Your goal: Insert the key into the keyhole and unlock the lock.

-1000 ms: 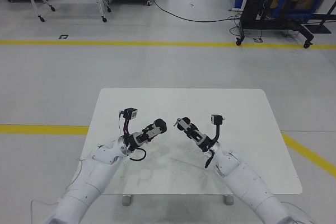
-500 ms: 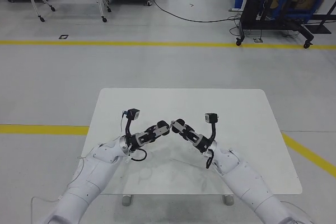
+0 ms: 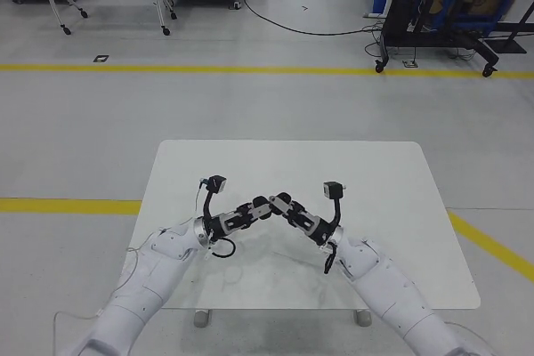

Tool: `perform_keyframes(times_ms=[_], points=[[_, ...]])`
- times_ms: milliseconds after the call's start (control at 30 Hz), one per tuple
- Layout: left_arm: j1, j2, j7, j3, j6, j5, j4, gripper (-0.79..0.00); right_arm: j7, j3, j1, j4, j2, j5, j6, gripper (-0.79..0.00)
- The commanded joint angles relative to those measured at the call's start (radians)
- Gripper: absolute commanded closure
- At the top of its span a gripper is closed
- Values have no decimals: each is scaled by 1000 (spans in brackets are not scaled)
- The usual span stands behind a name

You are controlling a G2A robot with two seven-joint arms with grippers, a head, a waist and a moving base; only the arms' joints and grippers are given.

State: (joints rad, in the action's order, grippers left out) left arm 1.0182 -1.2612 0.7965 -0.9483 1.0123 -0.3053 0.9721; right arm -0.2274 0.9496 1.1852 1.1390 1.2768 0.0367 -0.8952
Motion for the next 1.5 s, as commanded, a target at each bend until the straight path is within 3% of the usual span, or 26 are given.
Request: perform_keyframes(times_ms=[0,433,467,500,533,1000,1233,1367,1467], points=[[-2,-3,-7,0,0,12,-7,-25,6,1,1,1,2,8,0,0],[-10,-19,-54,-12,0,29,-45,0,44,21,13,16,4,129,1,0],[-10,-20,-56,-11,0,29,-47,0,45,21,15,19,5,138,0,-58],[-10,-21,-56,-10,0,29,-47,0,47,21,15,20,5,140,0,-382],[-10,-22,-57,-10,0,24,-47,0,47,22,16,22,5,145,-1,-785],[-6,-23,-68,-28,0,-35,-60,0,49,23,17,22,5,149,2,-785],[22,-17,-80,-28,-51,31,9,0,49,23,17,22,5,149,2,-785],[25,-11,-49,-28,-94,32,24,0,-86,59,3,32,-17,196,38,-785],[22,-8,-3,-23,-119,14,28,0,-194,113,18,62,-41,147,47,-785]])
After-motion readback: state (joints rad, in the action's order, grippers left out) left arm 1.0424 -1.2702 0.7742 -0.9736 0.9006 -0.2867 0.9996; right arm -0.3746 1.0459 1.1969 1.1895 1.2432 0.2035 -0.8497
